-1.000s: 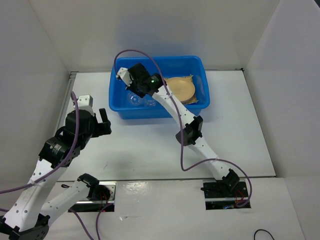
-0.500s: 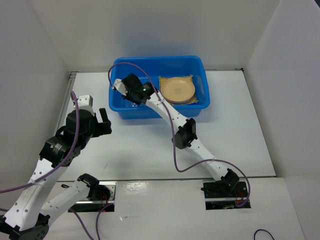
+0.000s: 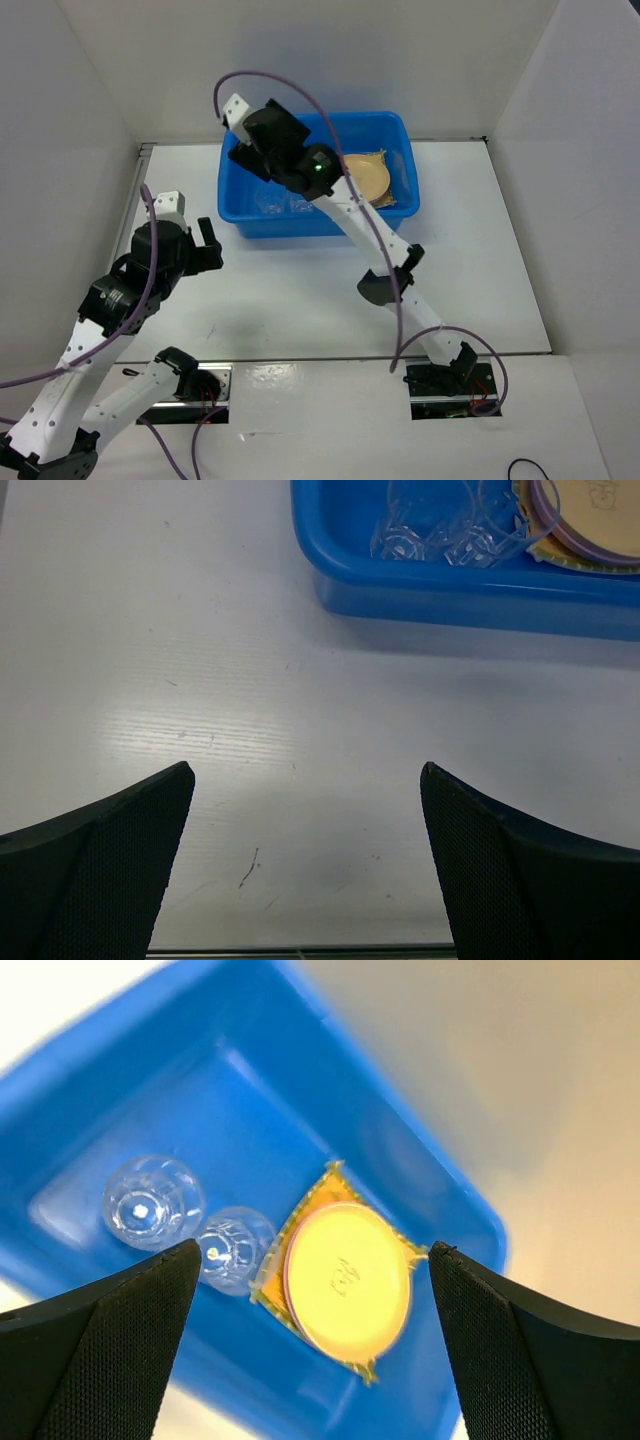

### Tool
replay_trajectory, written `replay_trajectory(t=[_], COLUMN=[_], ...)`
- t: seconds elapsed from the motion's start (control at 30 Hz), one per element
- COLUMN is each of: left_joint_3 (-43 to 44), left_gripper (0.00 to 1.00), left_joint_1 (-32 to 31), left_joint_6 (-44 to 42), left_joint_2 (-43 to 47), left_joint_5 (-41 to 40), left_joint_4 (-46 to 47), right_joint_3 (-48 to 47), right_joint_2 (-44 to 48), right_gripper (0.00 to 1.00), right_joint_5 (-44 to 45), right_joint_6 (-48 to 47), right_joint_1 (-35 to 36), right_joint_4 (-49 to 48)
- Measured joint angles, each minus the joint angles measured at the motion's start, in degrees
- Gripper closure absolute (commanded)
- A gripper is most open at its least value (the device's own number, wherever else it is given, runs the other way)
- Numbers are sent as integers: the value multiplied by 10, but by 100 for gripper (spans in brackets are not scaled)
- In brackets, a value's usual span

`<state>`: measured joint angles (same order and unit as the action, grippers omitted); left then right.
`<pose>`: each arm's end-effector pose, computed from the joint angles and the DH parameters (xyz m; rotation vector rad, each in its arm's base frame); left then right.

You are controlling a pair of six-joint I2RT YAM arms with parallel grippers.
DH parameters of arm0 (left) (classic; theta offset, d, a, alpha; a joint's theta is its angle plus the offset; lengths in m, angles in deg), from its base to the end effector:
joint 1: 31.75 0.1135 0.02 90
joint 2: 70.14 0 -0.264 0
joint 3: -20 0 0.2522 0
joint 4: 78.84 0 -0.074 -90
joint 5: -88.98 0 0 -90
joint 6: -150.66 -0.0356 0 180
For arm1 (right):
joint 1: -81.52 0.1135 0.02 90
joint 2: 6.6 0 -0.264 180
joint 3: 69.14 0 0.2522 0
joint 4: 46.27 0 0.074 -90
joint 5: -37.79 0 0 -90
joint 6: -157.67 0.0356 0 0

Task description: Place the mixed dishes into the plastic bin

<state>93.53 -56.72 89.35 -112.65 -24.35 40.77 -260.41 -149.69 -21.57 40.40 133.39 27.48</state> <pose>0.1279 -0.0440 0.3695 -0.3104 2.0180 -0.1615 0.3191 0.3771 0.4148 -0.9734 1.7013 -0.2577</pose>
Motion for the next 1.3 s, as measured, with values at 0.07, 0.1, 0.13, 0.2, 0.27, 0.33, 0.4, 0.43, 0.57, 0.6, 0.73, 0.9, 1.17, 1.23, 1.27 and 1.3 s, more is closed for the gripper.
replay_trajectory(t=[0.07, 0.1, 0.13, 0.2, 0.27, 0.33, 0.4, 0.43, 0.57, 0.6, 0.73, 0.9, 1.17, 1.23, 1.27, 1.3], left_joint_3=[-1, -2, -2, -2, -2, -2, -2, -2, -2, -2, -2, -2, -2, -2, -3, -3], left_gripper=[0, 0, 0, 0, 0, 0, 0, 0, 0, 0, 0, 0, 0, 0, 0, 0], left_joint_1=[0, 0, 0, 0, 0, 0, -1, -3, -8, -10, -12, -12, -12, -12, -12, -12], left_joint_6=[0, 0, 0, 0, 0, 0, 0, 0, 0, 0, 0, 0, 2, 2, 2, 2], left_joint_2=[8, 13, 19, 33, 43, 51, 52, 51, 50, 50, 50, 50, 50, 49, 47, 44], left_joint_5=[0, 0, 0, 0, -1, -2, -2, -3, -3, -3, -3, -5, -20, -24, -24, -25], left_joint_4=[0, 0, 0, 0, 0, 2, 3, 3, 3, 3, 3, 4, 4, 4, 4, 4], right_joint_3=[-5, 2, 20, 67, 118, 174, 224, 245, 290, 297, 344, 487, 944, 1015, 1046, 1071], right_joint_2=[54, 82, 115, 174, 224, 266, 301, 314, 349, 360, 430, 567, 800, 831, 845, 857], right_gripper=[1, 1, 1, 1, 1, 1, 1, 1, 1, 1, 1, 1, 1, 1, 1, 1], right_joint_5=[12, 21, 33, 50, 74, 102, 130, 145, 186, 191, 181, 180, 105, 87, 74, 59], right_joint_6=[23, 34, 44, 57, 66, 71, 73, 74, 75, 75, 82, 94, 35, 17, 11, 4], right_joint_1=[8, 11, 12, 13, 14, 15, 16, 15, -3, -12, -118, -250, -365, -390, -402, -414], right_joint_4=[35, 50, 62, 84, 96, 109, 121, 125, 140, 141, 142, 137, 73, 44, 29, 20])
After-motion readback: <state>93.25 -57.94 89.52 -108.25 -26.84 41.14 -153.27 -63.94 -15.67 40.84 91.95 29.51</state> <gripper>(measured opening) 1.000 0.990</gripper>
